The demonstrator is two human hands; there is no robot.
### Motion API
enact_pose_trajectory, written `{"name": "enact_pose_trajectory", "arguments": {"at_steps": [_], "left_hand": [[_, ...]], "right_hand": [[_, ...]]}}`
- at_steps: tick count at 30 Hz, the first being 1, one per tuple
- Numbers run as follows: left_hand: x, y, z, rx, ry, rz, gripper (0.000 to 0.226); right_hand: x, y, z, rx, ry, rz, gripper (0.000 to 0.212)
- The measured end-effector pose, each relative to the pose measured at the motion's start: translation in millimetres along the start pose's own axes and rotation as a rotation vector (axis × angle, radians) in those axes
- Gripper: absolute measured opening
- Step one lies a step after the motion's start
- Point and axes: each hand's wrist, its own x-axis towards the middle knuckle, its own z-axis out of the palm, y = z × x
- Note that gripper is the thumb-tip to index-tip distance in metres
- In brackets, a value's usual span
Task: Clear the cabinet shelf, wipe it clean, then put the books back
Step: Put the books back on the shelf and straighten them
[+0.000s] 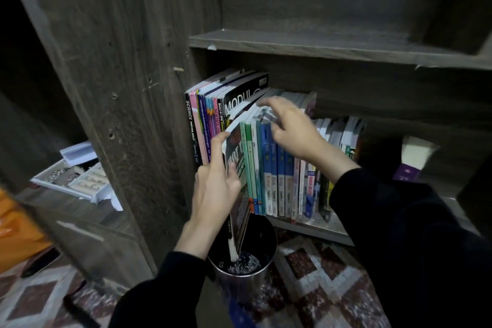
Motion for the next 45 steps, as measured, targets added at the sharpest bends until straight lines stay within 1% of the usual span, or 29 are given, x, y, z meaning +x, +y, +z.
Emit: {"name": "enact_pose_trajectory", "arguments": {"at_steps": [2, 4, 7, 9, 10, 12, 15, 17, 19, 21, 27, 33, 40, 45], "left_hand": [[-0.7, 18.0, -16.6, 0.061, -0.029, -0.01, 0.057], [-1.6, 36.6, -32.0, 0.123, -0.073, 0.013, 0.056], [-5.6, 61.3, -49.8, 0.147, -0.136, 0.032, 0.05], [-9.1, 74.6, -58.5, 0.136, -0.189, 0.022, 0.048], [-11.5, 80.3, -62.0, 0.133, -0.215, 0.032, 0.047], [-17.1, 90.0, -65.8, 0.12, -0.263, 0.061, 0.047], [-23.5, 101.8, -61.2, 0.112, -0.31, 0.097, 0.05], [-23.6, 105.8, -52.5, 0.094, -0.316, 0.104, 0.05], [-21.6, 108.8, -42.9, 0.082, -0.317, 0.122, 0.048], [-19.7, 110.5, -34.3, 0.074, -0.312, 0.14, 0.048], [-11.6, 116.8, -17.9, 0.033, -0.252, 0.152, 0.05], [2.3, 129.9, 4.8, 0.064, -0.19, 0.237, 0.049], [34.2, 124.8, 69.1, 0.054, -0.09, 0.353, 0.052], [41.6, 86.8, 121.8, -0.023, -0.049, 0.313, 0.049]], "right_hand": [[-10.7, 9.0, -1.2, -0.027, 0.144, 0.067, 0.043], [-21.0, 21.6, 0.4, 0.005, 0.215, 0.154, 0.037], [-33.2, 38.6, 3.9, 0.175, 0.231, 0.24, 0.031], [-40.1, 47.1, 4.4, 0.309, 0.21, 0.275, 0.033], [-43.2, 51.3, 3.4, 0.322, 0.202, 0.285, 0.034], [-48.0, 63.6, 1.0, 0.214, 0.124, 0.305, 0.035], [-53.9, 80.8, -0.2, -0.117, -0.15, 0.269, 0.041], [-56.5, 86.5, -1.0, -0.295, -0.258, 0.22, 0.051], [-58.0, 89.5, -4.4, -0.43, -0.306, 0.207, 0.054], [-59.5, 92.1, -8.8, -0.473, -0.335, 0.218, 0.053], [-72.2, 103.4, -14.1, -0.421, -0.272, 0.195, 0.052], [-90.5, 113.6, -20.7, -0.376, -0.225, 0.2, 0.051], [-101.2, 116.1, -28.3, -0.387, -0.218, 0.213, 0.052], [-97.1, 114.8, -25.7, -0.375, -0.221, 0.197, 0.052]]}}
